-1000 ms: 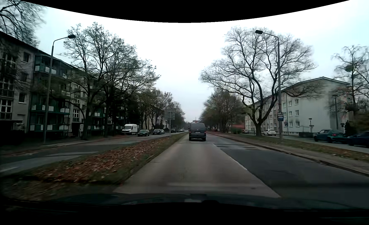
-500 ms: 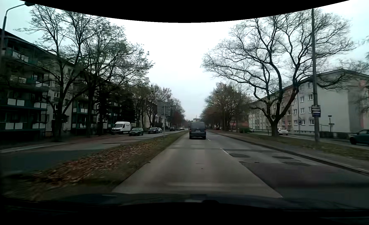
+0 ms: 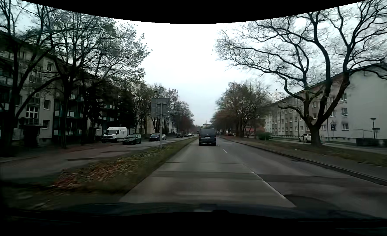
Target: Follow the waypoints while adhering to traffic rules and regulations
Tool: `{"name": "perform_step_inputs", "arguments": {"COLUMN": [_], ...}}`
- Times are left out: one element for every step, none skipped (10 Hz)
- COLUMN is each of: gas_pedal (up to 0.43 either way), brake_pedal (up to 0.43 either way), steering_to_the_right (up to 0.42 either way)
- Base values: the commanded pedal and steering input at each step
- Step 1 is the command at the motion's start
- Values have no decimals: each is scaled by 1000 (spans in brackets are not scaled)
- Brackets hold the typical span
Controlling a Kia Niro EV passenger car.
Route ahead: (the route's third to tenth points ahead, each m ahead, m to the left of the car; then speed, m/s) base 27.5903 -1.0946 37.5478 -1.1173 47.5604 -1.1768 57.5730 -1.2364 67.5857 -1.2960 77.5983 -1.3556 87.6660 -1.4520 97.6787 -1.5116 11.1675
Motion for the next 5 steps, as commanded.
{"name": "perform_step_inputs", "arguments": {"gas_pedal": [169, 169, 169, 169, 169], "brake_pedal": [0, 0, 0, 0, 0], "steering_to_the_right": [-1, -1, 0, -1, 0]}}
